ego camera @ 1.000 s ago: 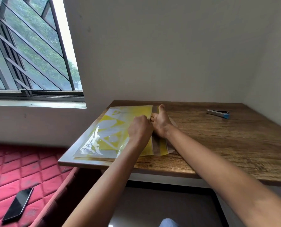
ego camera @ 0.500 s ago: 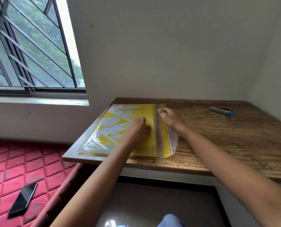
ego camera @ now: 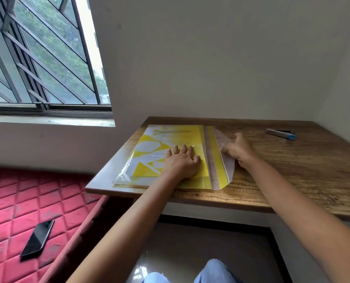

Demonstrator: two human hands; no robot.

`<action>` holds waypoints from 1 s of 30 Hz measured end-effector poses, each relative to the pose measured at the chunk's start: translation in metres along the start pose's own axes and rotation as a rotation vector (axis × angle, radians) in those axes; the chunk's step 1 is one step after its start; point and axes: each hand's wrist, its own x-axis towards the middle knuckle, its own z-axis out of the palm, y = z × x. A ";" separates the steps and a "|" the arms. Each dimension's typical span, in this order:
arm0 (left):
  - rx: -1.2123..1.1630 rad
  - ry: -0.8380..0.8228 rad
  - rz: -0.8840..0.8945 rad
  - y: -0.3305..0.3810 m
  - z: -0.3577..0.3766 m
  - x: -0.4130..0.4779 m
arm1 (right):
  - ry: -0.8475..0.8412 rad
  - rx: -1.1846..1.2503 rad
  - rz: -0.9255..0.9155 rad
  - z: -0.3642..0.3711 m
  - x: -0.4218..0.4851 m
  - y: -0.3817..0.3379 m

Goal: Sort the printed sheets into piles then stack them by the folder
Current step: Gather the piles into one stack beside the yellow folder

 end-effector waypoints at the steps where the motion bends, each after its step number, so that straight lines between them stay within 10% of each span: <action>1: -0.005 -0.006 -0.001 0.005 0.001 0.001 | 0.027 0.055 0.016 -0.003 0.002 0.001; 12: 0.060 -0.167 0.158 0.049 -0.015 0.025 | -0.124 0.455 -0.145 -0.035 0.016 0.015; 30: -0.034 -0.019 0.316 0.028 0.003 0.019 | -0.325 -0.446 -0.385 -0.020 -0.002 0.027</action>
